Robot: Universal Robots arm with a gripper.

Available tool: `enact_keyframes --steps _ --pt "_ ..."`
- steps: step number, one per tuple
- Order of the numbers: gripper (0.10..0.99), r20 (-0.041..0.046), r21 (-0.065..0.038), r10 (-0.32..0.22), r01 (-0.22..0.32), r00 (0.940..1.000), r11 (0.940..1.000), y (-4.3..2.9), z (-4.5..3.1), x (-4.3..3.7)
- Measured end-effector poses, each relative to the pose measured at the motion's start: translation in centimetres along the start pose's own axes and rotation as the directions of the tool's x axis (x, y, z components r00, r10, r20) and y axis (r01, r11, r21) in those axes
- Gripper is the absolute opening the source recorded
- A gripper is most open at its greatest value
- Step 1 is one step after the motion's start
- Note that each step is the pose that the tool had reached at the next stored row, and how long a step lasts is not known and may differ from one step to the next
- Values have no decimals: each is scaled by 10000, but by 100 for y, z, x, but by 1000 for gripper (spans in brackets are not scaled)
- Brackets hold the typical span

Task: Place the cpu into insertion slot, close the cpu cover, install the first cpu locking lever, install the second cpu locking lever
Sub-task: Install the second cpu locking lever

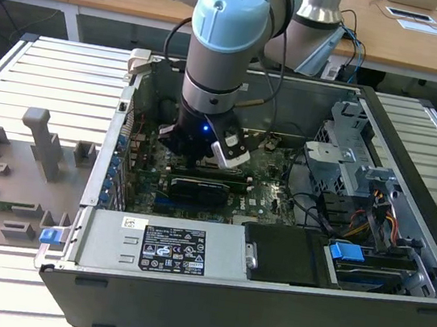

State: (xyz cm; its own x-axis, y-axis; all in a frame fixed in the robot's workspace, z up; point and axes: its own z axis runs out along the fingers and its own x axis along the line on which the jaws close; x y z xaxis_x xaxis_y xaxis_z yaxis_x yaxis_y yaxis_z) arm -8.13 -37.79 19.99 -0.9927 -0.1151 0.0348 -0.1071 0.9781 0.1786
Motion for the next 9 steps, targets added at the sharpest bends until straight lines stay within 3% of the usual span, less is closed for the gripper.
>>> enact_keyframes --steps 4,6,9 --pt "106 9 -18 -3 3 10000 10000 0 10 6" --pt "106 26 -17 -7 8 10000 10000 14 -60 7" --pt "106 6 -18 -4 4 10000 10000 29 -66 -84"
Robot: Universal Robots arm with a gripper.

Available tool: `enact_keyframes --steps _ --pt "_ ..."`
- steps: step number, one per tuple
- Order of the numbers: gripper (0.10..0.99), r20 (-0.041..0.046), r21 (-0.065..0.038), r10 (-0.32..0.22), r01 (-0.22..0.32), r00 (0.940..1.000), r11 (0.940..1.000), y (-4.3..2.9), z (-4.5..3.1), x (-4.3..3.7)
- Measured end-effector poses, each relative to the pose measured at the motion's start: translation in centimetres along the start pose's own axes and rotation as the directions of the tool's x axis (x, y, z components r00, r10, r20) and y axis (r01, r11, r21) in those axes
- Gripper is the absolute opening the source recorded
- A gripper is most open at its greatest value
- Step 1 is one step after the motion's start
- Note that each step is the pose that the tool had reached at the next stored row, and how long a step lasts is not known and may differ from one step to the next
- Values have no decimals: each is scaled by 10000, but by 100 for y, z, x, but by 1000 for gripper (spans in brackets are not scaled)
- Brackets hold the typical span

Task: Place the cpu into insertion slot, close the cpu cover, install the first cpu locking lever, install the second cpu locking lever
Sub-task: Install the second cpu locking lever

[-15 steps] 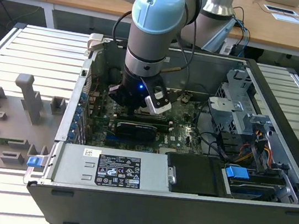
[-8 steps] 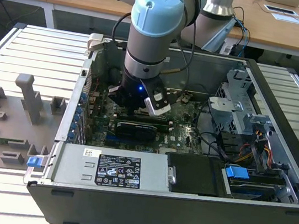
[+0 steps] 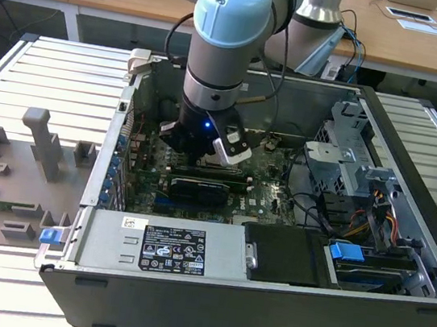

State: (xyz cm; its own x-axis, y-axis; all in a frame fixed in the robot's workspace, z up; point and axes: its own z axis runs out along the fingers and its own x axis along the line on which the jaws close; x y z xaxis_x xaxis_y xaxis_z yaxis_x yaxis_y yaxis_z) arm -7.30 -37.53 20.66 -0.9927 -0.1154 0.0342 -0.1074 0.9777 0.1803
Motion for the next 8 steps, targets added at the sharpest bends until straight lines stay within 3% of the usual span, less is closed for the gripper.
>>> enact_keyframes --steps 2,4,6,8 --pt "106 -81 -9 15 -15 10000 10000 0 -3 -152" --pt "106 -137 -16 24 -24 9999 10000 -7 -4 -248" --pt "106 -233 -26 42 -43 9997 10000 -19 -8 -433" --pt "106 -259 4 47 -47 9997 10000 -18 -10 -518"
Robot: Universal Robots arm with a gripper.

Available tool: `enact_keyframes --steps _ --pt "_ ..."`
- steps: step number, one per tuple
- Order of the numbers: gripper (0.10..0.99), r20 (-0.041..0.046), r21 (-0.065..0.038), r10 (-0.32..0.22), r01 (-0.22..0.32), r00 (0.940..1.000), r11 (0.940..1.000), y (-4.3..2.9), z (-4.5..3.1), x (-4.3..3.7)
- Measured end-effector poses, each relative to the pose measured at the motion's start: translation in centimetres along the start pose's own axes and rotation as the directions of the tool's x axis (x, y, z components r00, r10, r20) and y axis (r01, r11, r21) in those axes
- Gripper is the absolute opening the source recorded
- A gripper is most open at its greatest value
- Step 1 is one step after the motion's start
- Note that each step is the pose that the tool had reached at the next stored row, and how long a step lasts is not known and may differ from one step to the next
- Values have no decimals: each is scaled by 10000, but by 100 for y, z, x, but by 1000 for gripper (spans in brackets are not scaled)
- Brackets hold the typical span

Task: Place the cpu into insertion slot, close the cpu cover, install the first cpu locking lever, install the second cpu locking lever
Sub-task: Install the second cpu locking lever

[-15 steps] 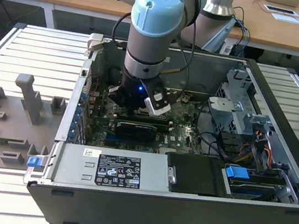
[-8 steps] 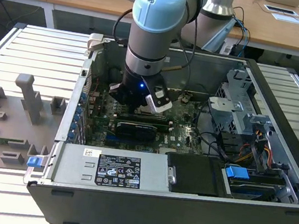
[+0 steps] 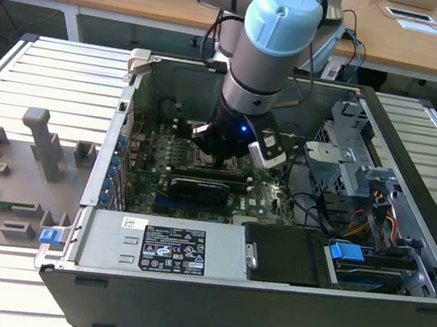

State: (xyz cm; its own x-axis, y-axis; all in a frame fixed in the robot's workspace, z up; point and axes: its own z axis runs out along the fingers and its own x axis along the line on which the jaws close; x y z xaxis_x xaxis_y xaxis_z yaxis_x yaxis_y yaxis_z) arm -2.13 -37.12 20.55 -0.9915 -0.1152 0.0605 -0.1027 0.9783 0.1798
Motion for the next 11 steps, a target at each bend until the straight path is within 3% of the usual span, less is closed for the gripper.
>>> enact_keyframes --steps 2,4,11 --pt "106 -11 53 7 -7 10000 10000 5 -2 -50" --pt "106 -35 278 26 -25 10000 9996 24 -31 -89" --pt "106 -45 386 34 -32 10000 9992 33 -46 -106"
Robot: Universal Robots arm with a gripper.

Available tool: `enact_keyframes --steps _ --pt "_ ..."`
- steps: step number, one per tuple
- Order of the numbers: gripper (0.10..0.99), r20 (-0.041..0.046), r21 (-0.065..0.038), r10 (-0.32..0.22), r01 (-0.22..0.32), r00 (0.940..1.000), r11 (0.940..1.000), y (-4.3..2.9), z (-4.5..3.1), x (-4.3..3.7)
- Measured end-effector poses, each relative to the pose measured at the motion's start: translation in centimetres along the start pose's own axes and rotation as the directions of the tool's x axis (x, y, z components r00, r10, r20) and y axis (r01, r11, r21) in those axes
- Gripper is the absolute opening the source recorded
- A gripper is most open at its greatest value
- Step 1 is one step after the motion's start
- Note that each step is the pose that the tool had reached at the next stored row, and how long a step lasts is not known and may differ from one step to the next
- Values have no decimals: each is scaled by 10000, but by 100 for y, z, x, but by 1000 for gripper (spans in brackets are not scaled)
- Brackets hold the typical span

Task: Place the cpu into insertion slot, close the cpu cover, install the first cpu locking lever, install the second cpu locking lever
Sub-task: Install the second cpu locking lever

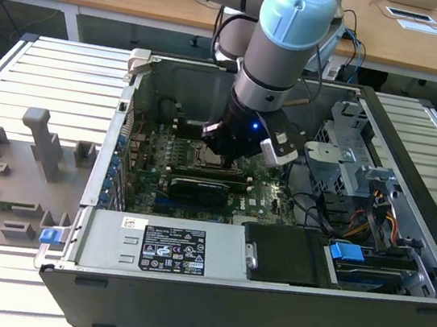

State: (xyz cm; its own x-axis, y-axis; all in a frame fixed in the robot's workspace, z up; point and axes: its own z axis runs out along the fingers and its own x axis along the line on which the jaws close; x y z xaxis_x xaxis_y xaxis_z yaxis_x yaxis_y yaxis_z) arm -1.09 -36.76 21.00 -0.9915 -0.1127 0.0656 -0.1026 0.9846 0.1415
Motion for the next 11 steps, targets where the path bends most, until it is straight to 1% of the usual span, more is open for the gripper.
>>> enact_keyframes --steps 2,3,6,9,11 --pt "106 -9 77 7 -7 10000 10000 6 -20 -7" --pt "106 -13 133 12 -12 10000 9999 12 -44 -9" --pt "106 -22 215 18 -17 10000 9998 25 -98 -10" --pt "106 -26 255 22 -21 10000 9997 37 -154 -10" --pt "106 -29 279 23 -23 10000 9996 48 -205 -8"
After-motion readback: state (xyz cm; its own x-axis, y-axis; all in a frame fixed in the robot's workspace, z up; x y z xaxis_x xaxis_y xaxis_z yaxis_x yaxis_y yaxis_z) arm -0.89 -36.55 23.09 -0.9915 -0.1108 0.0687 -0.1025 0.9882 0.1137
